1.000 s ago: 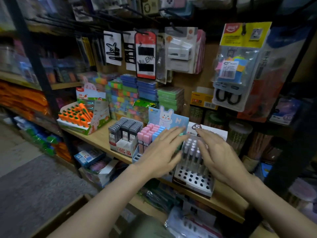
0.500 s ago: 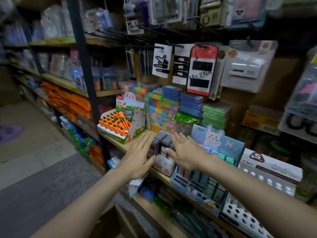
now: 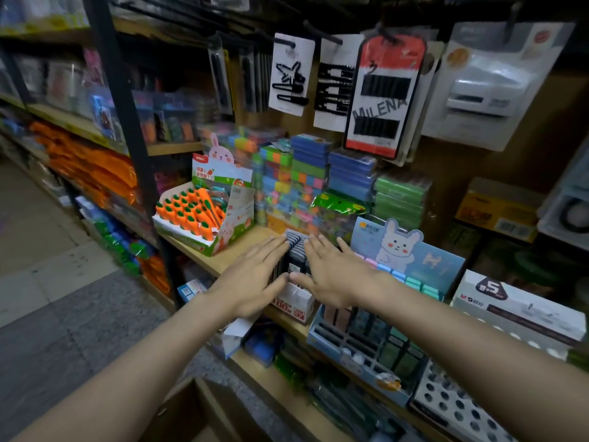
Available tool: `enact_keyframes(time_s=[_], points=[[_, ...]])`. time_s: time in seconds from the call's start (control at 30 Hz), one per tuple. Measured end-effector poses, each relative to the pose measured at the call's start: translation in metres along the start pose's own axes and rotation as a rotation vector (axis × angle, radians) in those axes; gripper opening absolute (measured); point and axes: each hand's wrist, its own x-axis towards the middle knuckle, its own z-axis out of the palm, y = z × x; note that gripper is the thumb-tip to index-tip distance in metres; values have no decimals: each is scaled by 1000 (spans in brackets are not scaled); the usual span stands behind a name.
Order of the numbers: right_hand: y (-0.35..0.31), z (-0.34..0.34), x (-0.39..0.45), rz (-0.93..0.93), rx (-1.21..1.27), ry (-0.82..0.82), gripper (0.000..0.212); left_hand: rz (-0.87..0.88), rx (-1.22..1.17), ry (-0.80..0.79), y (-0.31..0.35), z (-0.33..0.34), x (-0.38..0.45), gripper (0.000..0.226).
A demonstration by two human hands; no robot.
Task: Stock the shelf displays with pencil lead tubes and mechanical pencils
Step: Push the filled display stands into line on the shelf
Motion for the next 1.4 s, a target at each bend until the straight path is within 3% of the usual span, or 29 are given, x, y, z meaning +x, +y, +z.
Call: enact_keyframes(time_s=[0.23,0.4,0.47,0.6,0.73,1.07,1.4], points=[[11,-3,-4,-67,72,6,69,31,69,-141,9,-5,15,64],[58,-22,-64,-38,356,537,44,132,12,-12,31,-10,11,63],[75,-16,-94,13,336,626,35,211,-23,-14,48,-8,10,62],[81,9,-129,92,178,433,42,343,-88,-88,73,-3,11,61],[72,24,-131,60,90,384,46,387,-92,-84,76,2,12,59],[61,25,-92,66,40,233,65,321,-217,-2,66,-5,24,49],[60,27,-83,89,24,260,66,352,-121,-124,63,0,49,49]])
